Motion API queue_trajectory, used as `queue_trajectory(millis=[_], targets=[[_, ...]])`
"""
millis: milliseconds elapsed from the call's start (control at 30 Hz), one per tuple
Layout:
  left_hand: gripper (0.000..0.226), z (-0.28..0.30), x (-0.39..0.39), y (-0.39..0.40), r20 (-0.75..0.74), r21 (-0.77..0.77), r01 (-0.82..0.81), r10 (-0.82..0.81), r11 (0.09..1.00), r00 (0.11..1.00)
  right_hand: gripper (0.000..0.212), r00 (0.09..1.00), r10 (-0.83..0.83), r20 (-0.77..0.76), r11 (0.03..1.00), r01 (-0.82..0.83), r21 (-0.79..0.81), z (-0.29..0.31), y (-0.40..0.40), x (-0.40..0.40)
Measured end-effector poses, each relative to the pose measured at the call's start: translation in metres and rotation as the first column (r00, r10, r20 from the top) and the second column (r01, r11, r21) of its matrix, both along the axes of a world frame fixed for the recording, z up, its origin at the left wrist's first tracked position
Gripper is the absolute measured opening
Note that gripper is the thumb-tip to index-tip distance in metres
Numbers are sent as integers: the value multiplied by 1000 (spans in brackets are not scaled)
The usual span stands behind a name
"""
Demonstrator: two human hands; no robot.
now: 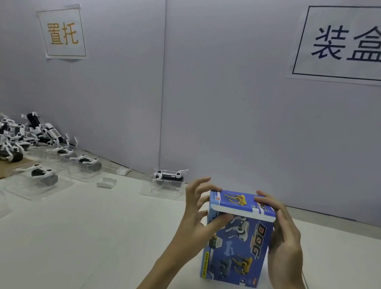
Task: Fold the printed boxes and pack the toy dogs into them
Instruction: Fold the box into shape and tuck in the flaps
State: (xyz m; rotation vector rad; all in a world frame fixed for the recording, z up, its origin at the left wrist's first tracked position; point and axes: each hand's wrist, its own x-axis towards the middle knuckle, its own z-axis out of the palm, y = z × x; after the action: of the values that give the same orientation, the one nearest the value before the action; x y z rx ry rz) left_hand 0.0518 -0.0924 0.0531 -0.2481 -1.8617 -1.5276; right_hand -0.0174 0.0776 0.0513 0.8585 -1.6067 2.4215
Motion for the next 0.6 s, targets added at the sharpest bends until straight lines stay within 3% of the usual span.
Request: queue_trajectory(millis=[133, 233, 333, 433, 533, 600], targets=[[60, -10, -2, -7, 25, -153, -4, 8, 988, 1000, 43, 999, -23, -34, 999, 25, 41, -4, 2, -2], [59, -9, 2, -3, 63, -46, 32, -29, 998, 998, 20, 991, -52, -127, 983, 73, 167, -7, -1, 0], [43, -10, 0, -1, 24, -15, 15, -15, 1000, 1000, 32, 969, -118, -218, 953, 172, 251, -8, -2, 0], [35, -13, -2, 6, -36, -20, -34, 34, 999, 999, 35, 965, -155, -214, 952, 203, 229, -7, -1, 2], [55, -16, 0, 7, -139, -87, -261, 248, 961, 959, 31, 959, -226, -169, 957, 251, 145, -7, -7, 8], [80, -20, 1, 6, -242, -323, -444, 380, 836, 893, 31, 972, -216, -94, 974, 221, 44, -6, -14, 13]])
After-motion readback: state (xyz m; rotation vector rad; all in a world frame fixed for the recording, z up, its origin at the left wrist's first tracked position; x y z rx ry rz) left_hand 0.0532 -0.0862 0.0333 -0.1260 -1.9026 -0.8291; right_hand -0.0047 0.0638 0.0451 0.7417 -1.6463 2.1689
